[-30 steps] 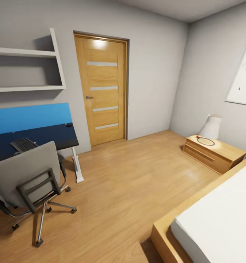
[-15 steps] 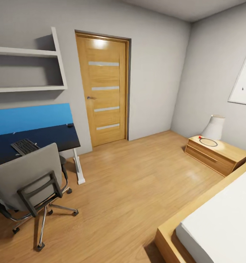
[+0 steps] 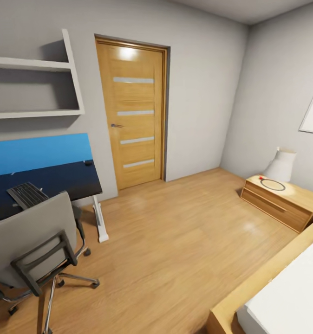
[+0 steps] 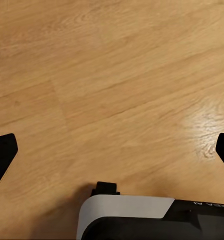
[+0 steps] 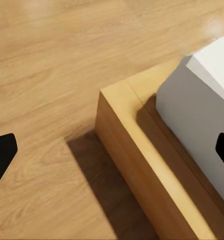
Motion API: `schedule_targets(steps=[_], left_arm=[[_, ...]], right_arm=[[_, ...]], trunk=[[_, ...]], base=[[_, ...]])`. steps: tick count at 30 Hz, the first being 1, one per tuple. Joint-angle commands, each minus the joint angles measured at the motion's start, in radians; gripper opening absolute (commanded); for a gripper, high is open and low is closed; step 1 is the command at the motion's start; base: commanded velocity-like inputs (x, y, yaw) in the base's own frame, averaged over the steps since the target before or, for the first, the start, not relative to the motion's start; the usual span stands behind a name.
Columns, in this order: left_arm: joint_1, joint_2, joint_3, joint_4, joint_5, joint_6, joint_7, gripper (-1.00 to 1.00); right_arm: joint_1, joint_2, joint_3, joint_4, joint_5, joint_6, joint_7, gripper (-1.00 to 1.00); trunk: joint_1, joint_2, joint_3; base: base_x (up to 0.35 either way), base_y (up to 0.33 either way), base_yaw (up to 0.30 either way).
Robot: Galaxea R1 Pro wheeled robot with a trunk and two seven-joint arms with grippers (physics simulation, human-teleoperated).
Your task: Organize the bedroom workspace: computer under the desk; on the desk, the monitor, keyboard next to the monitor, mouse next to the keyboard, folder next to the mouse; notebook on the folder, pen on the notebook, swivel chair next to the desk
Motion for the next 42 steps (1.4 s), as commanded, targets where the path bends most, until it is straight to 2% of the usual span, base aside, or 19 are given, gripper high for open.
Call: schedule_targets(steps=[1,9,10,15,26,42], left_arm=[[0.000,0.000,0.001,-0.001,0.002,-0.001,0.000,1.00],[0.000,0.000,0.002,-0.001,0.002,-0.001,0.000,1.00],[0.000,0.000,0.003,-0.002,0.002,-0.001,0.000,1.00],[0.000,0.000,0.003,-0.001,0.002,-0.001,0.000,1.00],[0.000,0.000,0.003,-0.001,0.002,-0.001,0.000,1.00],[0.000,0.000,0.001,-0.001,0.002,0.000,0.000,1.00]], right_arm=[[-0.001,0.000,0.000,0.002,0.002,-0.003,-0.003,1.00],[-0.001,-0.002,-0.002,0.005,0.003,-0.010,-0.004,1.00],[-0.001,-0.001,-0.005,0.006,0.002,-0.043,-0.005,1.00],[-0.001,0.002,-0.007,0.006,0.002,-0.062,-0.019,1.00],[-0.001,-0.001,-0.008,0.006,0.003,-0.067,-0.026,1.00],[-0.001,0.000,-0.008,0.006,0.002,-0.068,-0.028,1.00]], trunk=[[0.001,-0.001,-0.001],[0.001,-0.001,-0.001],[0.001,-0.001,-0.001],[0.001,-0.001,-0.001],[0.001,-0.001,-0.001],[0.001,-0.001,-0.001]], base=[[0.315,0.127,0.000],[0.316,0.131,0.000],[0.316,0.134,0.000],[0.316,0.134,0.000],[0.317,0.111,0.000],[0.323,0.012,0.000]])
